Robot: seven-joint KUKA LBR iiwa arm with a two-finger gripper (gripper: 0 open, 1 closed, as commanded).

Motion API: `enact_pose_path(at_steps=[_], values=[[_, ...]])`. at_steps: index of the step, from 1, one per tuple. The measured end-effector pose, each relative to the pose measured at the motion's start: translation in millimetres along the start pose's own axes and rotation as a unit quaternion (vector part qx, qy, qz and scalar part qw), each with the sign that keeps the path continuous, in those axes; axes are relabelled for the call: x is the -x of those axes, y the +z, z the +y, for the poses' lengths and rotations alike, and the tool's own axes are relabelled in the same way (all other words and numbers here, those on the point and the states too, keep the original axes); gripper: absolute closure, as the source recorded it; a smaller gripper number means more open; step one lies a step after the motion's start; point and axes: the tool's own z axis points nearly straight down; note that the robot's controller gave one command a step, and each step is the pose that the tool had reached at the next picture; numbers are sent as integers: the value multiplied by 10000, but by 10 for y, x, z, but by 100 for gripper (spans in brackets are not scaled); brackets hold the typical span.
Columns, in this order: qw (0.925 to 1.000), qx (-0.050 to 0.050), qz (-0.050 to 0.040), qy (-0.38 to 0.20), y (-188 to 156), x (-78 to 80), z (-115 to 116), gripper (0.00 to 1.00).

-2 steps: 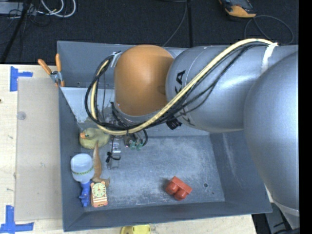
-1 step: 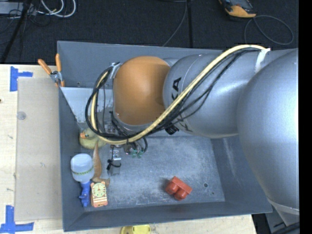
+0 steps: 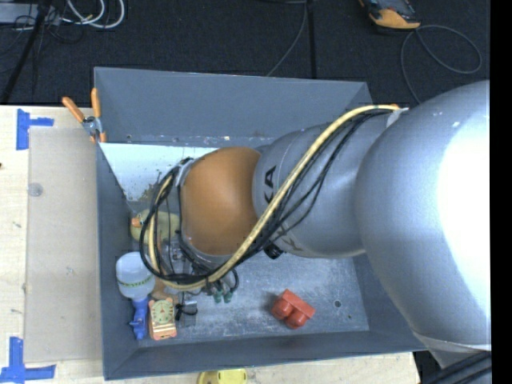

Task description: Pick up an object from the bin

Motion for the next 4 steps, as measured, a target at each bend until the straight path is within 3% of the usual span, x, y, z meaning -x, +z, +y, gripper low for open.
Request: enact_pose_path(at_steps=[1, 2, 3, 4], values=[[9996, -3, 42, 288, 315, -111, 91, 0], [9966, -2, -4, 828, 360, -189, 128, 0], [9976, -39, 33, -692, 385, -179, 225, 100], [9976, -38, 33, -690, 385, -179, 225, 100]])
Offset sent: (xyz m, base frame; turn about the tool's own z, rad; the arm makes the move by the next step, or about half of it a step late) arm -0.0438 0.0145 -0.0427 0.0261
